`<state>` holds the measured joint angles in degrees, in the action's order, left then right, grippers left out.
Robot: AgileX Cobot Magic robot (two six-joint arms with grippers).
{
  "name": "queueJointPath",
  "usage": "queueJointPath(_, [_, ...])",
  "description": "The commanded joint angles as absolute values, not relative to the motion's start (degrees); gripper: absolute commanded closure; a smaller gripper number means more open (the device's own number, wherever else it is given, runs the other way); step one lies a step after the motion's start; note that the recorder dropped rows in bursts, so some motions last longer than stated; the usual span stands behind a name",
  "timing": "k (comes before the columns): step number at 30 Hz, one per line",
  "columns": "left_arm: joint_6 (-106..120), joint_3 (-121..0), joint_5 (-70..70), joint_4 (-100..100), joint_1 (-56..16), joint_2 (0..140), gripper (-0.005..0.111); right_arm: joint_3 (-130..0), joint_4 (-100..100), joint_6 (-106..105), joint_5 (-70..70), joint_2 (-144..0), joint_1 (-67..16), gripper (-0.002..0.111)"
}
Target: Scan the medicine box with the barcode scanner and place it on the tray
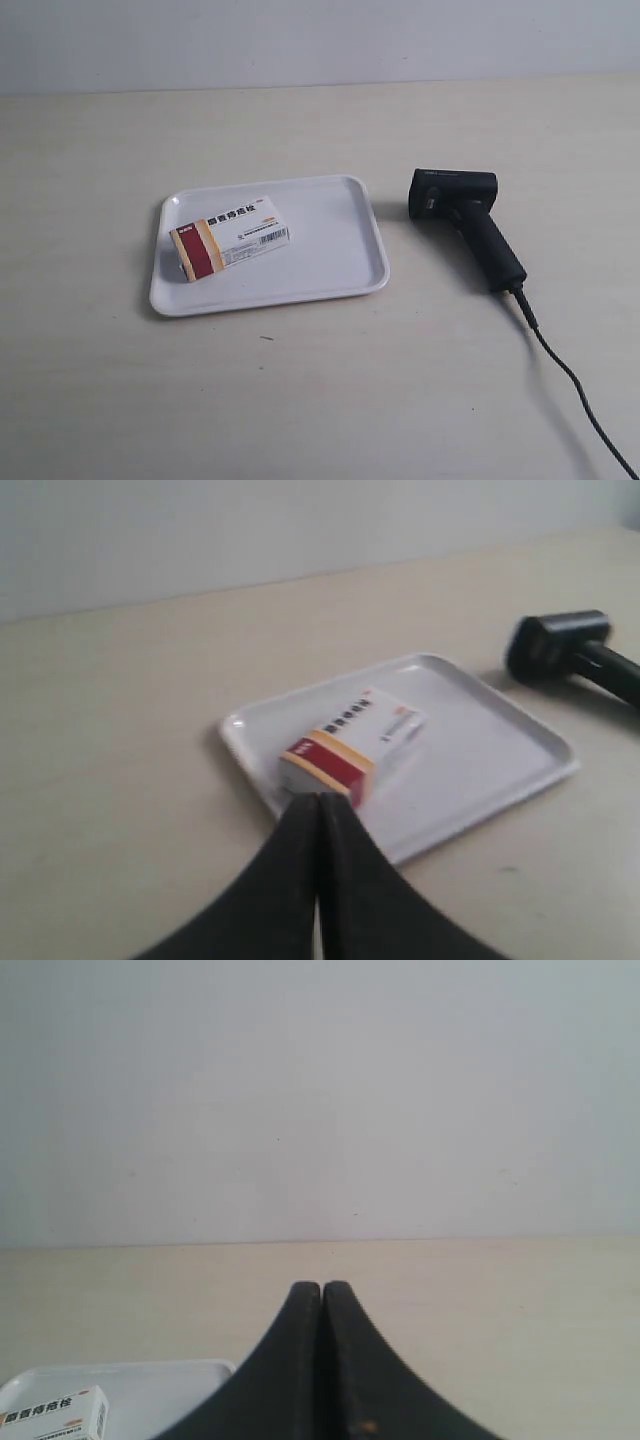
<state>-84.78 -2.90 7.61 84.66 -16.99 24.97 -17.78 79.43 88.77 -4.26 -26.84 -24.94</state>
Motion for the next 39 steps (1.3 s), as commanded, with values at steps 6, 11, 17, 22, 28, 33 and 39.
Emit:
queueJointPath(6, [-25.77, -2.68, 0.00, 30.46, -17.13, 16.56, 0.106, -17.55, 79.41, 88.67, -4.17, -26.54, -25.03, 0.108])
queueJointPath(11, [-0.99, -0.20, 1.02, 7.97, -15.27, 6.42, 0.106, -17.55, 79.41, 88.67, -4.17, -26.54, -25.03, 0.108])
queueJointPath(17, [1.26, 0.00, -4.35, 3.47, -6.62, 0.00, 0.106, -17.55, 79.43, 88.67, -4.17, -26.54, -25.03, 0.108])
queueJointPath(22, [0.92, 0.00, -8.91, 3.01, -4.86, 0.00, 0.106, -17.55, 79.43, 88.67, -4.28, -26.62, -25.03, 0.108])
queueJointPath(28, [0.92, 0.00, -11.49, 2.12, -4.86, 0.00, 0.106, -17.55, 79.43, 88.67, -4.28, -26.62, -25.03, 0.108])
queueJointPath(33, [1.64, 0.00, -11.60, 2.51, -4.86, 0.00, 0.106, -17.55, 79.43, 88.67, -4.28, -26.62, -25.03, 0.108])
queueJointPath(39, [1.64, 0.00, -11.85, 2.53, -4.86, 0.00, 0.106, -17.55, 79.43, 88.67, -4.28, -26.62, -25.03, 0.108])
